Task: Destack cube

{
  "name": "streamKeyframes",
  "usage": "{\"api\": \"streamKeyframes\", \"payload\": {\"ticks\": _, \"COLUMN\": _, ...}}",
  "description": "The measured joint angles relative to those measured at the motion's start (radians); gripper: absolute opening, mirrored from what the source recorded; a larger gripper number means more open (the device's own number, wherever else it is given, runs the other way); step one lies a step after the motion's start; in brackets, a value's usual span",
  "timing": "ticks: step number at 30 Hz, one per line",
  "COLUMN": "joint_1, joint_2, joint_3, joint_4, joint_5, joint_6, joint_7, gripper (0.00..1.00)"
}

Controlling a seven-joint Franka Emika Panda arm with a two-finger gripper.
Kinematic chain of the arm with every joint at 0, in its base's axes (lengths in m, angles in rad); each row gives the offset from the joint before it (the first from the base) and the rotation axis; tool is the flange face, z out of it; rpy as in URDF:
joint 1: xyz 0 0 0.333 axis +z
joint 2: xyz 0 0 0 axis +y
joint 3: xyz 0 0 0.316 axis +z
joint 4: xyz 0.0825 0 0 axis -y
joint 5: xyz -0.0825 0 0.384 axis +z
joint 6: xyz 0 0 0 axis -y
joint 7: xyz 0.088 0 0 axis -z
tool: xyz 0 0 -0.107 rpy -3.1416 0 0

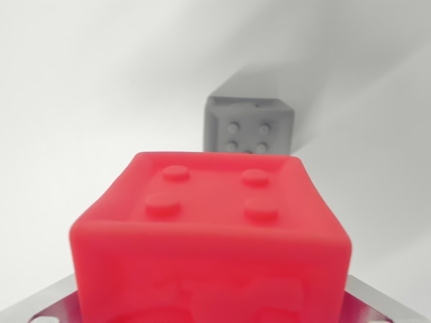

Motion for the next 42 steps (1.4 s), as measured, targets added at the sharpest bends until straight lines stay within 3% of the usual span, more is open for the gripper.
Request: {"api": "streamKeyframes", "payload": {"ticks": 42, "joint_1": 0.104, "joint_2": 0.101, "joint_3": 0.071, "joint_4": 0.086, "joint_5": 0.009, "joint_6": 0.014, "joint_7": -0.017, "gripper": 0.00}}
